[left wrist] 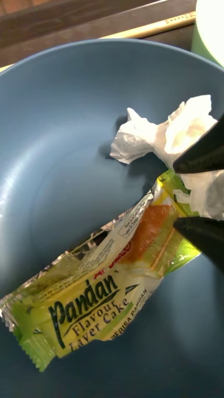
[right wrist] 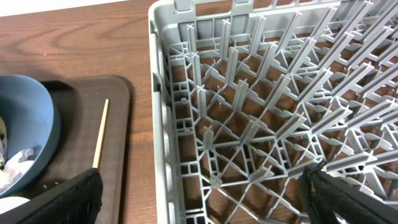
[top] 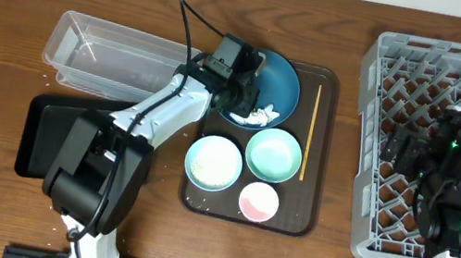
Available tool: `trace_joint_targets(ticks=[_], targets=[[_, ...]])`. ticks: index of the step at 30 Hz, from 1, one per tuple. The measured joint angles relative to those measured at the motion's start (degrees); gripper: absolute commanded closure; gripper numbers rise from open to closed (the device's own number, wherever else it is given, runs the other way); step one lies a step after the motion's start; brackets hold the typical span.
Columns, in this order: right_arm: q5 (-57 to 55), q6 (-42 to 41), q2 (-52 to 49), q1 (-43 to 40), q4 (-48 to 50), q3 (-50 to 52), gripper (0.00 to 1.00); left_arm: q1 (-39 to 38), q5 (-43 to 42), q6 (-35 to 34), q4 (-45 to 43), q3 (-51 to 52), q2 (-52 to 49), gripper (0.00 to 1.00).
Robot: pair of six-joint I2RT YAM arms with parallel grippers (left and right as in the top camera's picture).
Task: Sort waste into correct bins and load items into the dishwasher rack
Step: 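Reach the left gripper to the blue plate and grasp the Pandan wrapper, then carry the wrapper with the left gripper and drop it into the clear bin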
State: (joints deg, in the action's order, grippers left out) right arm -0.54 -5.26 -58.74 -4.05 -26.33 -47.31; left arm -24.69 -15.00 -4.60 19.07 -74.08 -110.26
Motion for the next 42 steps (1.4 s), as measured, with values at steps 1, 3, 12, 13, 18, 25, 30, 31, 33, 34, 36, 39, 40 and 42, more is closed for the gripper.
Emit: trace_joint_targets(ticks=[1,3,12,13,18,25,30,31,33,34,36,39,40,42], targets=[[0.04,0.00,0.00,0.00,-0.02,0.00,0.01,0.02,0.00,0.02,-0.02,0.00,0.02,0.81],[0.09,0.00,0.00,0.00,0.00,0.00,0.01,0.15,0.17,-0.11,0.00,0.00,0.26,0.89],[0.11,0.00,0.00,0.00,0.00,0.00,0.01,4.00,1.05,0.13,0.13,0.00,11.21,0.94],[0.09,0.00,0.00,0.00,0.00,0.00,0.01,4.76,1.51,0.13,0.11,0.00,13.18,0.94],[0.11,0.00,0.00,0.00,0.00,0.00,0.01,10.32,7.34,0.13,-0.07,0.00,21.79,0.94],[0.11,0.00,0.00,0.00,0.00,0.00,0.01,19.21,12.76,0.26,1.38,-0.02,23.45,0.57],[0.11,0.00,0.00,0.00,0.00,0.00,0.01,21.16,13.53,-0.11,1.70,-0.02,21.99,0.50],[0.11,0.00,0.00,0.00,0.00,0.00,0.01,21.05,13.46,-0.11,1.70,-0.02,21.84,0.50],[0.11,0.00,0.00,0.00,0.00,0.00,0.01,20.59,12.28,-0.11,1.70,-0.02,21.81,0.50],[0.11,0.00,0.00,0.00,0.00,0.00,0.01,20.24,11.34,-0.11,1.66,-0.02,21.81,0.50],[0.11,0.00,0.00,0.00,0.00,0.00,0.01,19.28,8.61,-0.04,1.51,-0.02,21.75,0.49],[0.11,0.00,0.00,0.00,0.00,0.00,0.01,16.96,4.37,1.68,1.20,-0.02,21.00,0.39],[0.11,0.00,0.00,0.00,0.00,0.00,0.01,15.85,3.30,2.93,1.11,-0.02,20.46,0.33],[0.11,0.00,0.00,0.00,0.00,0.00,0.01,13.55,1.92,5.62,0.87,-0.02,18.95,0.26]])
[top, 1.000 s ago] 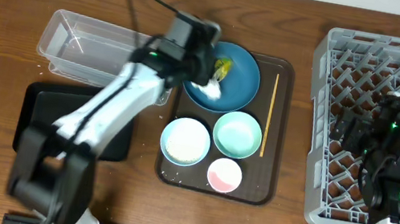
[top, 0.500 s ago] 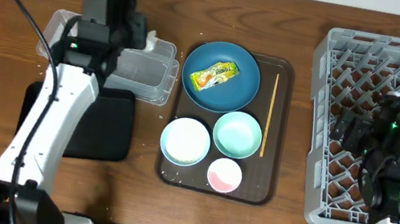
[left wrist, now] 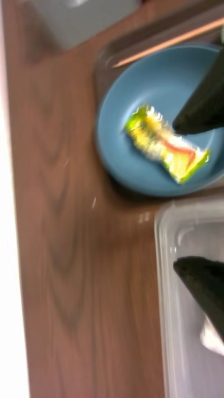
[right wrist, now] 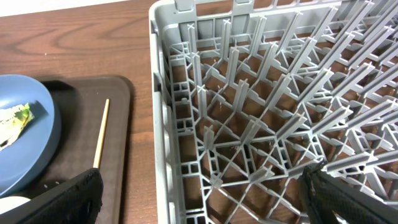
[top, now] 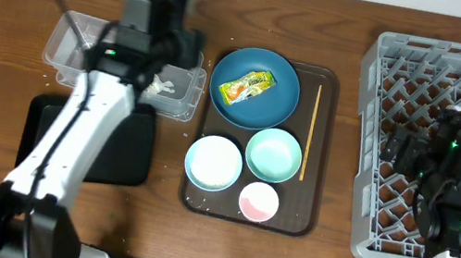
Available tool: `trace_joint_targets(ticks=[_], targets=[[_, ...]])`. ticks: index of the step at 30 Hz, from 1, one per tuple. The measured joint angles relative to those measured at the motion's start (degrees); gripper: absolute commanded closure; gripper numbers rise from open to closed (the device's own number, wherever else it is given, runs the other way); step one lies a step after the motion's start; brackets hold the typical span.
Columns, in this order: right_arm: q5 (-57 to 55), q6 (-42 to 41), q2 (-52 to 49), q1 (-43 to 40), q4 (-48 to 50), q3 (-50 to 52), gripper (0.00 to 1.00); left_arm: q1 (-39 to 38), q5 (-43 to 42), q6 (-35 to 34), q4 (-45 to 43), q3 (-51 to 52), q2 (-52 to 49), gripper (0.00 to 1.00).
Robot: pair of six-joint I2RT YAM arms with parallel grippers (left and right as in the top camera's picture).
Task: Sort waste into correct bins and load items into the dishwasher rack
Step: 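Carry the wrapper with the left gripper and drop it into the clear bin, then reach the left gripper back to the blue plate and grasp the tissue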
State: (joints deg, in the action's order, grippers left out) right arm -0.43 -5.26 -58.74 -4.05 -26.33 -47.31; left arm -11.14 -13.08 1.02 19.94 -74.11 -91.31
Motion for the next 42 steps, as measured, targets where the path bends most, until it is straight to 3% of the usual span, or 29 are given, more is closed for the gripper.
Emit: trace_joint_targets(ticks=[6,11,29,31,37,42], targets=[[0.00,0.00,0.00,0.00,-0.02,0.00,0.01,-8.17,-1.49,8.02,-3.30,0.00,-7.06,0.17],[0.00,0.00,0.00,0.00,-0.09,0.00,0.01,-13.42,2.14,10.54,-8.87,0.00,-12.50,0.15],[0.00,0.00,0.00,0.00,-0.26,0.00,0.01,-13.33,9.03,11.50,-16.96,0.00,-26.45,0.16],[0.00,0.00,0.00,0.00,-0.26,0.00,0.01,-13.33,9.05,11.45,-16.96,0.00,-27.10,0.21],[0.00,0.00,0.00,0.00,-0.26,0.00,0.01,-13.33,9.22,11.96,-17.09,0.00,-27.63,0.72],[0.00,0.00,0.00,0.00,-0.26,0.00,0.01,-13.33,9.25,12.37,-16.81,0.00,-27.63,0.86]])
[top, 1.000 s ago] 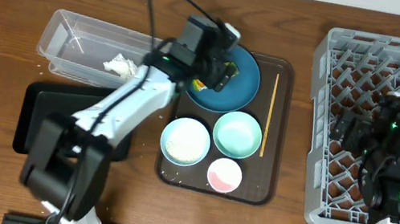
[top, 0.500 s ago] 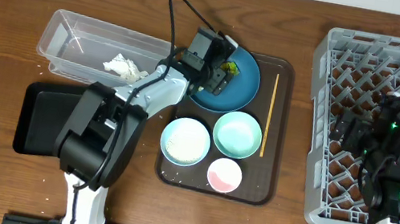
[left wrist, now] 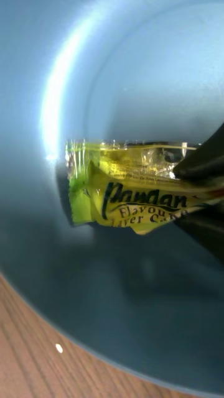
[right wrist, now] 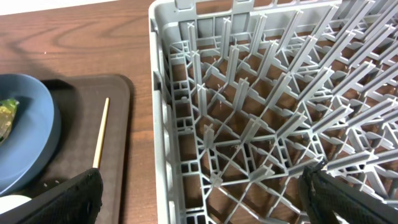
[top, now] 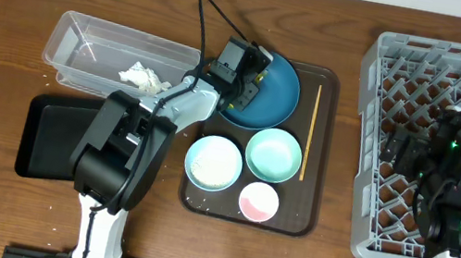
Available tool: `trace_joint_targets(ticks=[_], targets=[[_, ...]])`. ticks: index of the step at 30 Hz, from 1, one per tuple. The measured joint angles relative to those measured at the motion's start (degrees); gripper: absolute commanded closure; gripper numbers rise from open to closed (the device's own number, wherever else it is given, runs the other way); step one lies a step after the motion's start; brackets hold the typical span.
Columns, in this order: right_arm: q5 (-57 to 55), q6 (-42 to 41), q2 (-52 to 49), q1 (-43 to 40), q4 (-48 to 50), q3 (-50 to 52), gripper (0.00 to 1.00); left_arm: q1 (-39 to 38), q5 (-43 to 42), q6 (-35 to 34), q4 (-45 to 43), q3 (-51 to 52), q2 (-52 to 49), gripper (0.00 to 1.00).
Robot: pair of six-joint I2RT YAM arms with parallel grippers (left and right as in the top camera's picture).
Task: Sort waste into correct bins and load items into the dishwasher rack
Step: 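Reach the left gripper back to the blue plate and grasp the tissue, then carry the tissue with the left gripper and release it into the clear bin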
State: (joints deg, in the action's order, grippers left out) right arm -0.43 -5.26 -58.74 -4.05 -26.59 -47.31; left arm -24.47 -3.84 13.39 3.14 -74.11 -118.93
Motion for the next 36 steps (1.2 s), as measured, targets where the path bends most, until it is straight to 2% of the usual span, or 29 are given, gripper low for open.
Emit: trace_joint_targets(ticks=[2,11,20,25,36], targets=[[0.00,0.00,0.00,0.00,0.00,0.00,0.01,0.00,-0.02,-0.07,0.39,0.00,0.00,0.94],[0.00,0.00,0.00,0.00,0.00,0.00,0.01,0.00,0.00,-0.09,3.17,0.04,2.78,0.94],[0.00,0.00,0.00,0.00,-0.04,0.00,0.01,1.20,0.92,-0.31,10.95,0.02,19.52,0.94],[0.00,0.00,0.00,0.00,0.00,-0.02,0.01,6.80,4.57,-2.73,16.81,0.00,25.31,0.94],[0.00,0.00,0.00,0.00,-0.02,-0.02,0.01,24.48,5.29,-14.95,22.08,0.02,25.29,0.90]])
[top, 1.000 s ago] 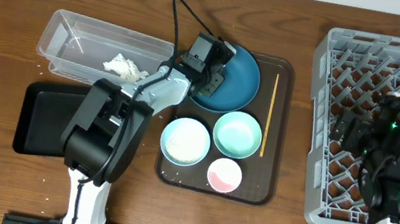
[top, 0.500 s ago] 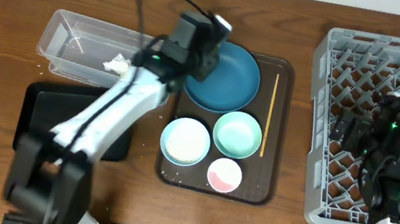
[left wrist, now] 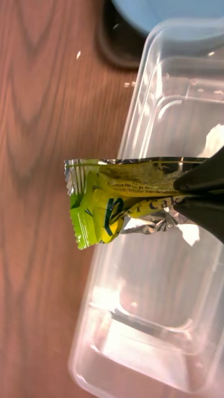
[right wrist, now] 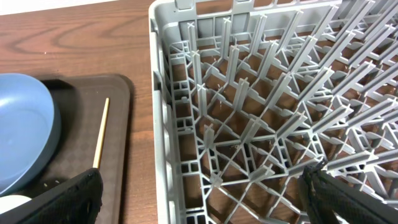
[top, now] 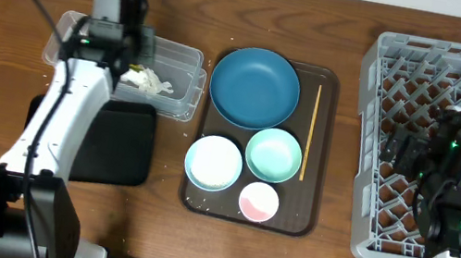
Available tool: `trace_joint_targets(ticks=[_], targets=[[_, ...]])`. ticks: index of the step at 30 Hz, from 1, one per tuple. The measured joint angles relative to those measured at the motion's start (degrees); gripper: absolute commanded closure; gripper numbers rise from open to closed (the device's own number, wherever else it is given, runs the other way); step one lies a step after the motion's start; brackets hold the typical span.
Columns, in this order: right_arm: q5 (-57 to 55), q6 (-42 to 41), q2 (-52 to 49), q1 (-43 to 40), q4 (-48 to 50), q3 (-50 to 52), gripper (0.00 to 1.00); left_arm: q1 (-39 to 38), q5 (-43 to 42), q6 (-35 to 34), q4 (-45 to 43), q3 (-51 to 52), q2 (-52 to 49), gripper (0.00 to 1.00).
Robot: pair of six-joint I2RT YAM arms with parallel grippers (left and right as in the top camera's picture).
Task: Sort waste into correct bins and load items into the dishwasher rack
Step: 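Carry the tissue with the left gripper and release it into the clear bin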
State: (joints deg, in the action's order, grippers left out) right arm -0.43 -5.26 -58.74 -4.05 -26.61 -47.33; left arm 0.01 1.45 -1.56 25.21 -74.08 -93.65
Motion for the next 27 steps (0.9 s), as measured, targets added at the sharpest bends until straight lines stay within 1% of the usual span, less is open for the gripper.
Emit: trace_joint_targets(ticks=[2,4,5,8,11,13,15,18,21,22,24,27], targets=[[0.00,0.00,0.00,0.00,0.02,0.00,0.01,1.42,-0.46,-1.51,0.48,0.00,0.00,0.89],[0.00,0.00,0.00,0.00,0.02,0.00,0.01,2.12,-1.09,-2.49,0.83,0.00,0.00,0.84],[0.00,0.00,0.00,0.00,0.02,0.00,0.01,2.25,-1.27,-2.89,1.18,0.00,0.00,0.79],[0.00,0.00,0.00,0.00,0.02,0.00,0.01,2.25,-1.55,-3.67,1.79,0.00,0.00,0.73],[0.00,0.00,0.00,0.00,0.02,0.00,0.01,2.25,-1.75,-4.17,1.95,0.00,0.00,0.62],[0.00,0.00,0.00,0.00,0.07,0.00,0.01,2.25,-1.81,-4.46,2.14,0.00,0.00,0.58],[0.00,0.00,0.00,0.00,0.13,0.00,0.01,2.25,-2.01,-4.46,2.56,0.00,0.00,0.51],[0.00,0.00,0.00,0.00,0.17,0.00,0.01,2.25,-2.21,-4.59,3.23,0.00,0.00,0.46],[0.00,0.00,0.00,0.00,0.20,0.00,0.01,2.25,-2.36,-4.63,3.61,0.00,0.00,0.44],[0.00,0.00,0.00,0.00,0.22,0.00,0.01,2.25,-2.38,-4.61,3.85,0.00,0.00,0.45],[0.00,0.00,0.00,0.00,0.22,0.00,0.01,2.16,-2.43,-4.61,4.96,0.00,0.00,0.51],[0.00,0.00,0.00,0.00,0.24,0.00,0.01,1.27,-2.34,-4.07,6.99,0.00,0.15,0.51]])
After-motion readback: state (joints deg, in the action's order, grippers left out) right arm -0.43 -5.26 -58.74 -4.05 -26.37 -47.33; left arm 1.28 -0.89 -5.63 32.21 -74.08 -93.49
